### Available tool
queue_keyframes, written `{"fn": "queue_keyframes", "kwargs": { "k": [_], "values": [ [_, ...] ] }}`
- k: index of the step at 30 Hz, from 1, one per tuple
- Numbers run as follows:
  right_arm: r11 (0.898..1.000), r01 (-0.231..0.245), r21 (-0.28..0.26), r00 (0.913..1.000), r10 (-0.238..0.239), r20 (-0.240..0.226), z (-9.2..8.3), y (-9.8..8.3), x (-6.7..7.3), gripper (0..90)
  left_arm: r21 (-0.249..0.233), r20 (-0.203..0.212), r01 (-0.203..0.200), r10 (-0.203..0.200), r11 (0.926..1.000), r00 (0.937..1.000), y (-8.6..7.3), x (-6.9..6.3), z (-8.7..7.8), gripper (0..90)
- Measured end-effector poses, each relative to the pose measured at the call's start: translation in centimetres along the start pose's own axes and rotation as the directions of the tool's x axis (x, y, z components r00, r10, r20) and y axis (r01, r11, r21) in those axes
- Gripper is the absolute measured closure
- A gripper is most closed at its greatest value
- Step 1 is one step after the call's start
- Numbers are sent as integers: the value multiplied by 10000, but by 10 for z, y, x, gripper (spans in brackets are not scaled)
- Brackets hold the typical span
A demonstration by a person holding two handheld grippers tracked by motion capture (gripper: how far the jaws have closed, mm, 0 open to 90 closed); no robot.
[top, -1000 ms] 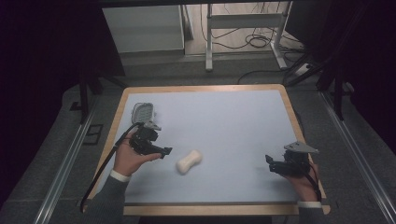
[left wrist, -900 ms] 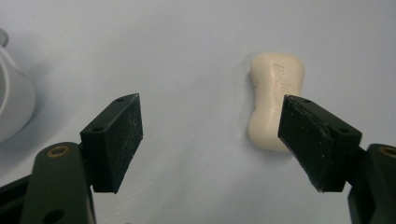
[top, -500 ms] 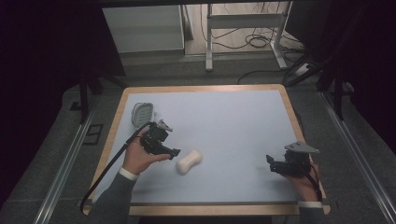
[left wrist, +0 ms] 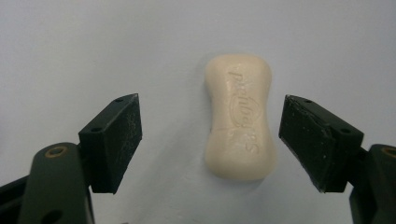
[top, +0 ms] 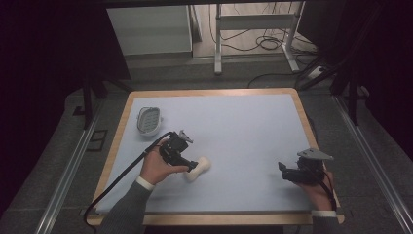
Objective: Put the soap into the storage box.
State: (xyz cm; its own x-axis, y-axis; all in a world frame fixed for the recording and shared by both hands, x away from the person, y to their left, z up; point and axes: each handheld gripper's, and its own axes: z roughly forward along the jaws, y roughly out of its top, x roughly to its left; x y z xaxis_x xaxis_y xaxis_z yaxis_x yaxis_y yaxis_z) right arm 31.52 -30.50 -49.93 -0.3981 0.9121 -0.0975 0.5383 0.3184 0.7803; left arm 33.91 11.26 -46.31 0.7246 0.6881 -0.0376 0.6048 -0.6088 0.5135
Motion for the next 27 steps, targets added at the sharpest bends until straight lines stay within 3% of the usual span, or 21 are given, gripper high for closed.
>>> {"fn": "queue_keyframes", "kwargs": {
  "k": [27],
  "values": [
    [9999, 20, 120, 10000, -20, 53, 2, -2, -2, 99, 795, 367, -233, 204, 9966, 9991, 3, -11, 38, 232]
  ]
}}
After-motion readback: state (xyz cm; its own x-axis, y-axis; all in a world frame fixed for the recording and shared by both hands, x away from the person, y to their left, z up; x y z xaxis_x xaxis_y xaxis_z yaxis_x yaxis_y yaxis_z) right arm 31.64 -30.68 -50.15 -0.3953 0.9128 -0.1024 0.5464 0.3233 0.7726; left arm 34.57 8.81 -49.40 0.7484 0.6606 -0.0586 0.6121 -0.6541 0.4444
